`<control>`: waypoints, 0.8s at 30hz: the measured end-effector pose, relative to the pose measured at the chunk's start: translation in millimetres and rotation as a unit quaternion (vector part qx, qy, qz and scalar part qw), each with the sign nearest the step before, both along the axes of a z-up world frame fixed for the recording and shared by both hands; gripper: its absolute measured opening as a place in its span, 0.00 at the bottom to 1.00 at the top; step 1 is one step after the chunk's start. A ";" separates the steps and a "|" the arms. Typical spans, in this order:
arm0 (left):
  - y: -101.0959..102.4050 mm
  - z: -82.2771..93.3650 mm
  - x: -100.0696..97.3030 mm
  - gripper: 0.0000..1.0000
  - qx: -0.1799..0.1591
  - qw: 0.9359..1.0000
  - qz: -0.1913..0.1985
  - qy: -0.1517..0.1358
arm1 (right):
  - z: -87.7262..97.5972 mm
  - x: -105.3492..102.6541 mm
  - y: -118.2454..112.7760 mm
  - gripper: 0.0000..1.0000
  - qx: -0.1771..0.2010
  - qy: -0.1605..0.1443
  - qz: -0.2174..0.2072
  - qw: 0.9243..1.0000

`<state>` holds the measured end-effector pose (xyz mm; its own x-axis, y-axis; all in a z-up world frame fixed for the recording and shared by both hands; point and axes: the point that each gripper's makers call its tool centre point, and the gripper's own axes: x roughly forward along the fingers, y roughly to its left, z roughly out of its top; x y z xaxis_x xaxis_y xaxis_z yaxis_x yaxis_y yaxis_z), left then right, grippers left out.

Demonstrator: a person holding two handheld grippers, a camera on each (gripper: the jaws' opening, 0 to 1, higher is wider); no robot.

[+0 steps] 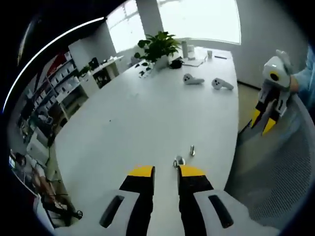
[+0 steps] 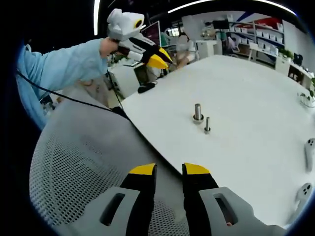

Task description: Place the washer onto the threaded stud by aligning its center hole with the stud, sliding it down to the base, and recovering from edge contact or off-axis alignment until the washer reaches the visible bottom stop.

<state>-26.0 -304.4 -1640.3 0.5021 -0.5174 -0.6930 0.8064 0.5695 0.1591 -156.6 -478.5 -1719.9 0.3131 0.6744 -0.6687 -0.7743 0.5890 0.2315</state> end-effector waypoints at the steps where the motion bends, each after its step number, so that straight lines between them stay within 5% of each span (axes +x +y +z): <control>1: 10.1 5.0 -6.3 0.22 0.000 1.000 0.011 -0.003 | -0.8 -0.6 0.0 0.23 -0.003 0.002 0.002 1.000; 3: 22.7 13.4 -18.5 0.32 -0.008 1.000 0.015 -0.013 | -4.1 -4.8 0.6 0.23 -0.009 0.011 0.011 1.000; 11: 50.7 28.0 -55.1 0.33 -0.085 0.993 0.084 -0.023 | -9.7 -10.7 -0.6 0.23 -0.029 0.022 0.026 0.999; 16: 71.5 15.1 -69.0 0.33 -0.096 0.989 0.113 -0.025 | -10.8 -11.1 -3.5 0.21 -0.027 0.033 0.012 0.999; 18: 74.2 17.5 -73.4 0.33 -0.154 0.977 0.148 -0.023 | -10.3 -8.2 -6.5 0.21 -0.019 0.039 -0.008 0.999; 24: 82.1 10.3 -85.3 0.33 -0.204 0.960 0.191 -0.031 | -13.2 -5.1 -10.6 0.22 -0.040 0.032 -0.011 0.999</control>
<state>-111.3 -222.3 -1630.0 0.7429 -0.5097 -0.4340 0.5233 0.8465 -0.0985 -161.7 -489.1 -1733.1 0.2820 0.6112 -0.7395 -0.7465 0.6240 0.2311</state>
